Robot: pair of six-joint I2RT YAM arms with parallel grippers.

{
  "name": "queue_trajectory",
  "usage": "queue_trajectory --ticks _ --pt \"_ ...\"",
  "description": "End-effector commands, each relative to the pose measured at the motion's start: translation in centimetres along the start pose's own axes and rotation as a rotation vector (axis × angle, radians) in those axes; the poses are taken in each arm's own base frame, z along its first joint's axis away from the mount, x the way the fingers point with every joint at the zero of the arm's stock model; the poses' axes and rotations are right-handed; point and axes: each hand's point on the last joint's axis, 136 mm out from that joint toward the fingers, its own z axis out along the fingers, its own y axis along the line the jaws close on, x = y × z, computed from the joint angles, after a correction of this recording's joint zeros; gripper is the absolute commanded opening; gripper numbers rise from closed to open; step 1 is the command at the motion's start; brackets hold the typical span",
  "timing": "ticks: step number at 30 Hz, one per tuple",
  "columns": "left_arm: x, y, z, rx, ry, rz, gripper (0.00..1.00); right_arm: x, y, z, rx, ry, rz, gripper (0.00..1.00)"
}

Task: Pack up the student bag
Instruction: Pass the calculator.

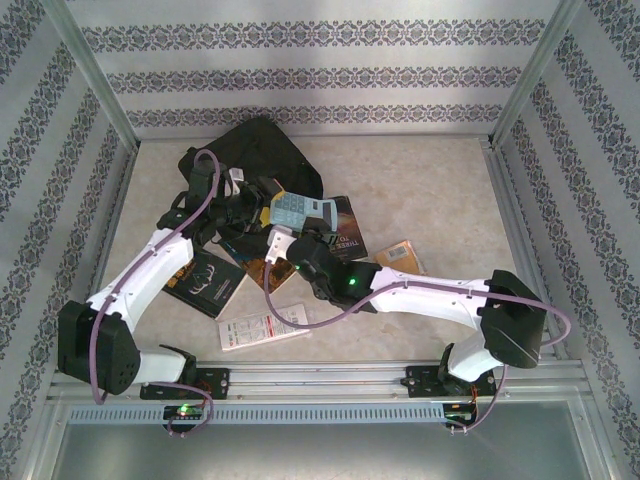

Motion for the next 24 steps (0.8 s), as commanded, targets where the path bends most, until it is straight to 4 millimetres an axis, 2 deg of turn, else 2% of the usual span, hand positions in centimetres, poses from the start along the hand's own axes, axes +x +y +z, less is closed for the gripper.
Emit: queue_trajectory --ticks 1,7,12,19,21,24 --pt "-0.4 -1.7 0.4 0.103 0.007 0.009 0.49 -0.8 -1.1 -0.1 0.069 -0.005 0.02 0.27" --pt "-0.4 -1.7 1.1 0.178 0.023 -0.007 0.29 -0.9 -0.9 0.4 0.071 0.002 0.014 0.27" --pt "-0.4 -1.8 1.3 0.209 0.021 0.008 0.18 -1.0 -1.2 0.5 0.075 0.001 0.033 0.29" --pt "-0.5 -2.5 1.2 0.285 0.008 0.047 0.08 -0.7 -1.5 0.5 0.079 0.009 0.056 0.36" --pt "-0.5 -2.6 1.3 0.298 0.008 0.054 0.07 -0.6 -1.4 0.5 0.071 0.009 0.057 0.44" --pt "-0.6 -2.8 1.2 0.313 0.004 0.078 0.06 -0.5 -1.2 0.4 0.057 0.008 0.058 0.65"
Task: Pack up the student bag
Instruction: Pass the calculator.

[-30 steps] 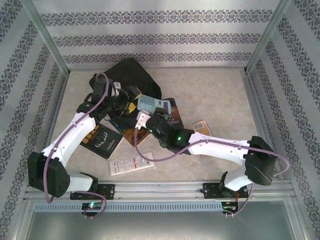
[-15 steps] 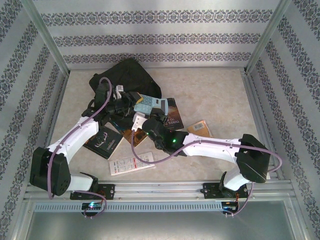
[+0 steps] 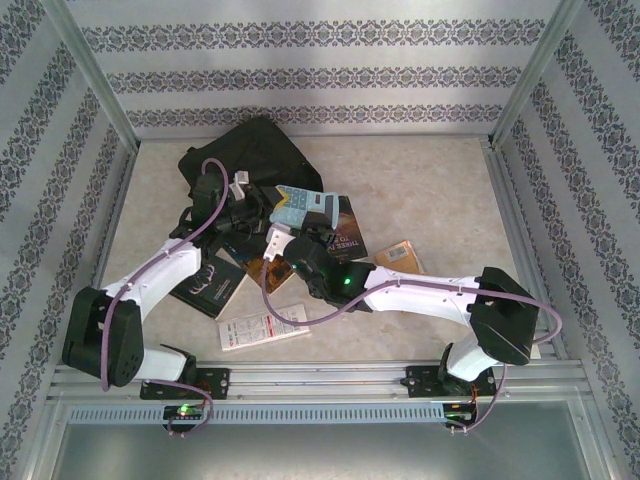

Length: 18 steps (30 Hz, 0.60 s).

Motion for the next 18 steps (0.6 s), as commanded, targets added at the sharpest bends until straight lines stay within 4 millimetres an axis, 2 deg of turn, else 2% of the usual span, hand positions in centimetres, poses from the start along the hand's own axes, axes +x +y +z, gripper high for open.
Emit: queue_trajectory --ticks 1,3,6,15,18 --pt "-0.3 -2.9 -0.4 0.118 -0.008 0.086 0.05 -0.6 -1.0 -0.4 0.003 -0.016 0.046 0.73" --pt "-0.2 -3.0 -0.5 0.119 -0.008 0.122 0.04 -0.4 -0.4 -0.7 -0.046 -0.023 0.045 0.86" --pt "-0.2 -2.7 -1.0 0.079 -0.021 0.195 0.04 -0.3 0.1 -1.6 -0.116 -0.038 0.07 0.97" --pt "-1.2 -1.6 -2.4 -0.023 -0.081 0.375 0.04 0.5 -0.5 -5.3 -0.278 -0.089 0.249 0.98" --pt "-1.3 -2.0 -3.0 -0.028 -0.107 0.443 0.04 0.6 -0.6 -6.8 -0.418 -0.105 0.381 0.96"
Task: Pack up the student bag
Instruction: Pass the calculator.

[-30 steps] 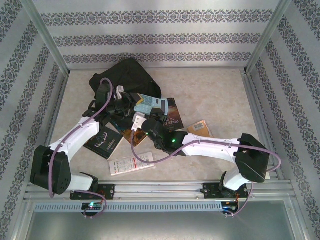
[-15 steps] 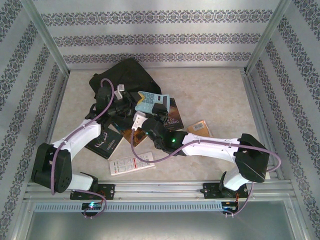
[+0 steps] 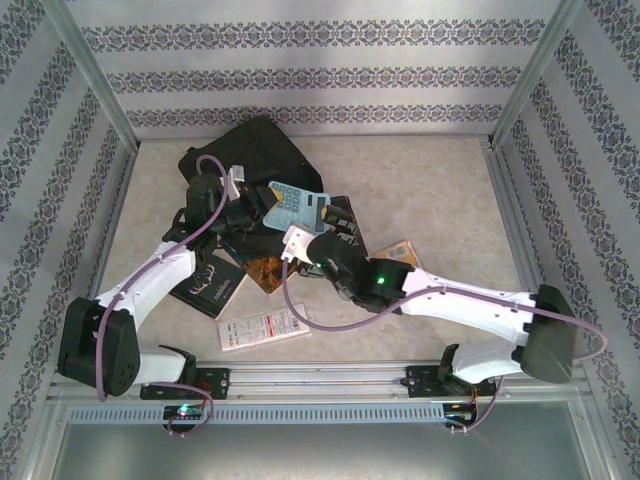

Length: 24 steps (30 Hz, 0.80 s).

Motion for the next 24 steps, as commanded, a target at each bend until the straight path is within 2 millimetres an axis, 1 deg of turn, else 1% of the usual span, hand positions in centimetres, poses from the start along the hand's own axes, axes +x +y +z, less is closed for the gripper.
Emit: queue_trajectory --ticks 1,2,3,5,8,10,12,15,19,21,24 --pt "-1.5 -1.9 -1.6 0.013 -0.073 0.166 0.04 0.2 0.5 -1.7 -0.179 -0.011 0.22 0.96" --pt "-1.5 -2.2 -1.8 0.018 -0.079 0.18 0.04 0.4 -0.1 -1.8 -0.21 -0.02 0.303 0.96" --pt "-1.6 -2.4 -1.9 0.027 -0.086 0.196 0.04 0.7 -1.2 -1.7 -0.25 -0.024 0.449 0.95" --pt "-1.6 -3.0 -2.1 0.054 -0.095 0.211 0.04 1.3 -3.1 -1.5 -0.309 -0.035 0.684 0.94" --pt "-1.4 -3.7 -2.2 0.109 -0.094 0.207 0.05 2.2 -5.9 -0.5 -0.422 -0.073 1.061 0.88" --pt "-1.3 -4.0 -2.3 0.145 -0.104 0.192 0.05 2.8 -6.8 0.5 -0.53 -0.073 1.276 0.82" --pt "-1.3 -4.2 -2.4 0.177 -0.109 0.173 0.05 2.8 -7.1 1.3 -0.63 -0.078 1.419 0.78" --pt "-1.3 -4.9 -2.6 0.224 -0.112 0.154 0.05 2.1 -6.6 2.1 -0.753 -0.079 1.533 0.75" --pt "-1.4 -5.4 -2.6 0.248 -0.116 0.14 0.05 1.1 -5.2 3.2 -0.856 -0.06 1.571 0.7" --pt "-1.4 -5.6 -2.7 0.259 -0.116 0.136 0.05 1.2 -4.7 3.7 -0.87 -0.051 1.59 0.69" --pt "-1.5 -5.6 -2.6 0.262 -0.117 0.125 0.05 1.4 -4.3 4.5 -0.882 -0.057 1.619 0.62"
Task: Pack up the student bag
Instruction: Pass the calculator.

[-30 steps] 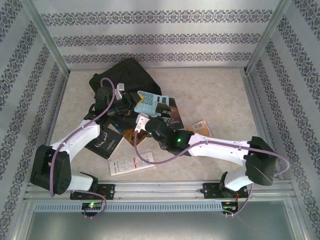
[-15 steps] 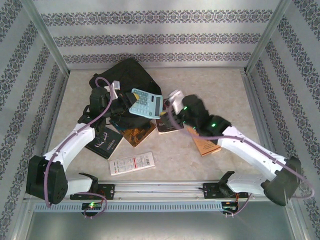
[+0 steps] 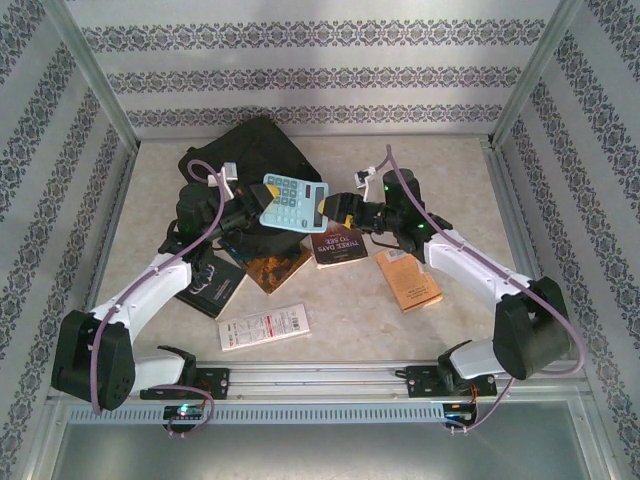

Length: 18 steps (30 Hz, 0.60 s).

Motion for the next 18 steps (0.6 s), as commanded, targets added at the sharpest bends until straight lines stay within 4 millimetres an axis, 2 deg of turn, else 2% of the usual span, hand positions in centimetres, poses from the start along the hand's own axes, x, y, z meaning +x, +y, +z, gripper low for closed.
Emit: queue_trajectory --ticks 1,6,11,14,18 --pt "-1.1 -2.7 -0.5 0.104 -0.033 0.03 0.05 0.4 1.9 0.7 -0.119 0.023 0.041 0.6" --pt "-0.9 -2.2 -0.3 0.098 -0.022 0.022 0.05 0.6 2.6 1.5 -0.141 0.044 0.033 0.48" --pt "-0.5 -1.6 0.1 0.084 0.001 0.021 0.06 0.2 2.7 1.8 -0.147 0.033 0.039 0.25" --pt "-0.3 -1.2 0.2 0.058 0.02 0.034 0.18 -0.1 2.3 1.3 -0.132 0.01 0.046 0.14" --pt "-0.3 -0.5 0.4 -0.03 0.057 0.098 0.39 -1.4 0.7 -0.6 -0.079 -0.073 0.075 0.07"
